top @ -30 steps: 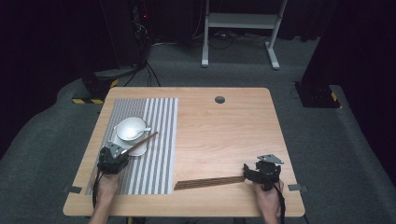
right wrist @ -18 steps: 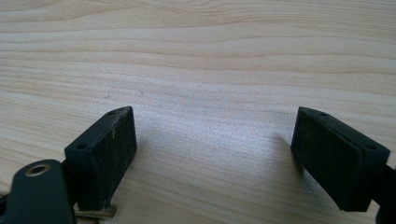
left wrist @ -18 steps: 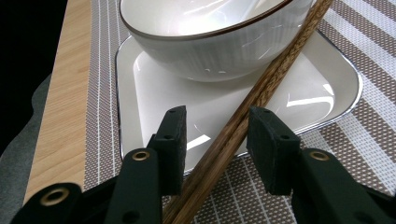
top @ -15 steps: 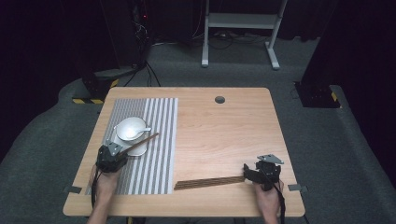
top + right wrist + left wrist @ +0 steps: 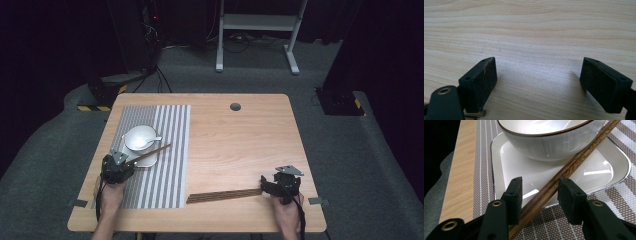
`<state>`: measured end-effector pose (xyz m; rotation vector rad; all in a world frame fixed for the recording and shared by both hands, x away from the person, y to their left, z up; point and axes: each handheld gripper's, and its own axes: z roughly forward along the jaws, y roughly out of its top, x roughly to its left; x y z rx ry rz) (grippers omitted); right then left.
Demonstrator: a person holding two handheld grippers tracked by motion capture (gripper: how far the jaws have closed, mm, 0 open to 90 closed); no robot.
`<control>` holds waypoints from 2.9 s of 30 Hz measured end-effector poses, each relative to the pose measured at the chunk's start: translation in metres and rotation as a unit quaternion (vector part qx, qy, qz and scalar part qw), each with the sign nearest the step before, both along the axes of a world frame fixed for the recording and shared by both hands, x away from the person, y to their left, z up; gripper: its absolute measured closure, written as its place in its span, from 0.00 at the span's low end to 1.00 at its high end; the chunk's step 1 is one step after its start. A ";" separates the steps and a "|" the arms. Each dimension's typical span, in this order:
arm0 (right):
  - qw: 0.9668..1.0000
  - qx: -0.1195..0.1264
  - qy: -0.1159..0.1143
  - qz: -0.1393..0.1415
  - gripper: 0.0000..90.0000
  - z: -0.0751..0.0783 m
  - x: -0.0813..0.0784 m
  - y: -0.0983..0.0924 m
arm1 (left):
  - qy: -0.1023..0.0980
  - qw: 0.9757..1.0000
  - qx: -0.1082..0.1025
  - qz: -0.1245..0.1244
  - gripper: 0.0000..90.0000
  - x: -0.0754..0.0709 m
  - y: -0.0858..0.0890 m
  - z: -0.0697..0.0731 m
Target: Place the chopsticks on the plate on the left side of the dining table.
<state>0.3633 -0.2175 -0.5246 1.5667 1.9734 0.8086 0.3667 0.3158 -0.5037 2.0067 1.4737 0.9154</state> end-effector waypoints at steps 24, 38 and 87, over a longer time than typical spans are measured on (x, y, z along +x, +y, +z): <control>1.000 0.000 0.000 0.000 0.15 0.000 0.000 0.000 | 0.009 1.000 0.004 0.017 0.58 0.005 0.011 0.001; 1.000 0.000 0.000 0.000 0.15 0.000 0.000 0.000 | 0.006 1.000 -0.009 0.027 0.57 0.010 0.017 0.002; 1.000 0.000 0.000 0.000 0.15 0.000 0.000 0.000 | -0.008 0.998 -0.043 0.040 0.54 0.013 0.025 0.004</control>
